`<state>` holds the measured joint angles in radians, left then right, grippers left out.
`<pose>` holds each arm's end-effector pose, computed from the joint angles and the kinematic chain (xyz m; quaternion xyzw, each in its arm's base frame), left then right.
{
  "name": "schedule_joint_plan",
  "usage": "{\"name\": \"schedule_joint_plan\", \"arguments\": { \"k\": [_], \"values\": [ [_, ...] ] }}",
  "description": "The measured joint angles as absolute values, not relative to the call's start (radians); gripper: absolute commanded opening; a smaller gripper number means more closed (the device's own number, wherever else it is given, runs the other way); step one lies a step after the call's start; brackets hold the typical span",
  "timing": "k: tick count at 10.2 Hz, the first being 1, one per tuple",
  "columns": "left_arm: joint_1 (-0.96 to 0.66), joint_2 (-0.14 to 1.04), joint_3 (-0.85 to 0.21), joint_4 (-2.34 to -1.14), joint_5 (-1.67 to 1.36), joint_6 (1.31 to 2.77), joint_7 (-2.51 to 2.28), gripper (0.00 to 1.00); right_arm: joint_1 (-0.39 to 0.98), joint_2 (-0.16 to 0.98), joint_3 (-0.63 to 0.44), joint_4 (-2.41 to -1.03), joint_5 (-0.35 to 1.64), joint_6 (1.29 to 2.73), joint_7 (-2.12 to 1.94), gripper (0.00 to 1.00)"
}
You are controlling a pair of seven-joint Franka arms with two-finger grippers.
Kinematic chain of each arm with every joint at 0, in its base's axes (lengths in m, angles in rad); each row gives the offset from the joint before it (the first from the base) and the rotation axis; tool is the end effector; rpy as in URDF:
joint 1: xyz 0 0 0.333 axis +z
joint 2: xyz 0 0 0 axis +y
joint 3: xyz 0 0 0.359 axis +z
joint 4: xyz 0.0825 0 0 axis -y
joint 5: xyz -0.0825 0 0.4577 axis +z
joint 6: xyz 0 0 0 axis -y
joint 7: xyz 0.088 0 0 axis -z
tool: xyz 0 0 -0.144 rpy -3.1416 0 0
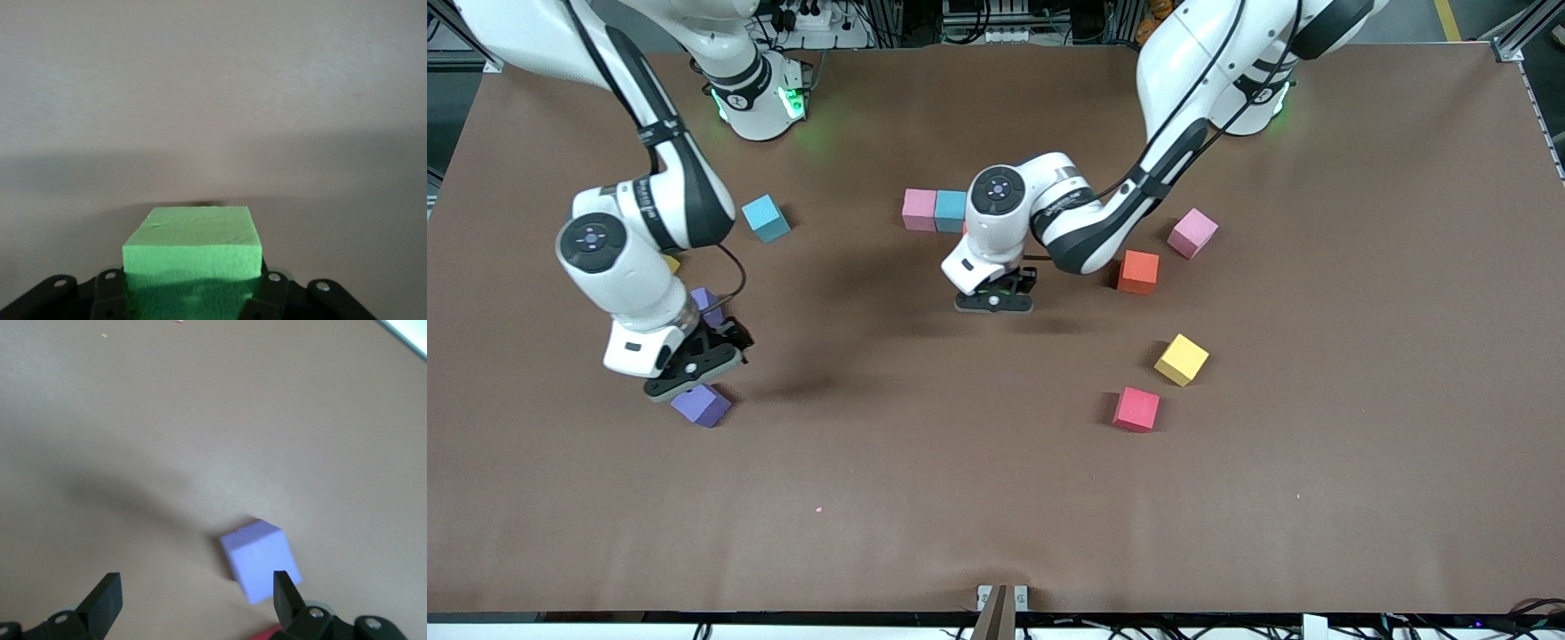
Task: Form number 2 with 11 blocks
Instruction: 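Carry the green cube to the shape while the right gripper reaches purple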
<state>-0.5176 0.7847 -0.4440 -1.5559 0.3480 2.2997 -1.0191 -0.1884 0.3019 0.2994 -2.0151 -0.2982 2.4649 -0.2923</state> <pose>0.5007 -0.6144 0.1670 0.9992 -0.0244 -0.0051 0.0318 0.6841 0.0656 0.2807 0.9502 0.2943 0.0779 0.0665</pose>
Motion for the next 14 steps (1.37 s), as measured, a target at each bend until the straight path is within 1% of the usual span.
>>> {"name": "schedule_joint_plan", "arguments": {
  "k": [3, 7, 9, 11, 14],
  "values": [
    [-0.559, 0.837, -0.441, -1.517, 0.348, 2.3, -1.041, 0.23, -0.206, 0.299, 0.302, -2.005, -0.298, 2.469, -0.314, 1.0],
    [-0.576, 0.84, -0.44, -1.521, 0.348, 2.299, -1.053, 0.23, -0.228, 0.268, 0.311, -1.999, -0.298, 2.452, -0.382, 1.0],
    [-0.593, 0.842, -0.439, -1.533, 0.348, 2.298, -1.077, 0.23, -0.227, 0.266, 0.329, -2.004, -0.298, 2.446, -0.39, 1.0],
    [-0.595, 0.842, -0.438, -1.538, 0.35, 2.298, -1.097, 0.25, -0.228, 0.266, 0.33, -2.007, -0.298, 2.446, -0.406, 1.0],
    [-0.598, 0.841, -0.438, -1.541, 0.361, 2.298, -1.122, 0.25, -0.238, 0.264, 0.329, -2.007, -0.298, 2.443, -0.465, 1.0]
  ]
}}
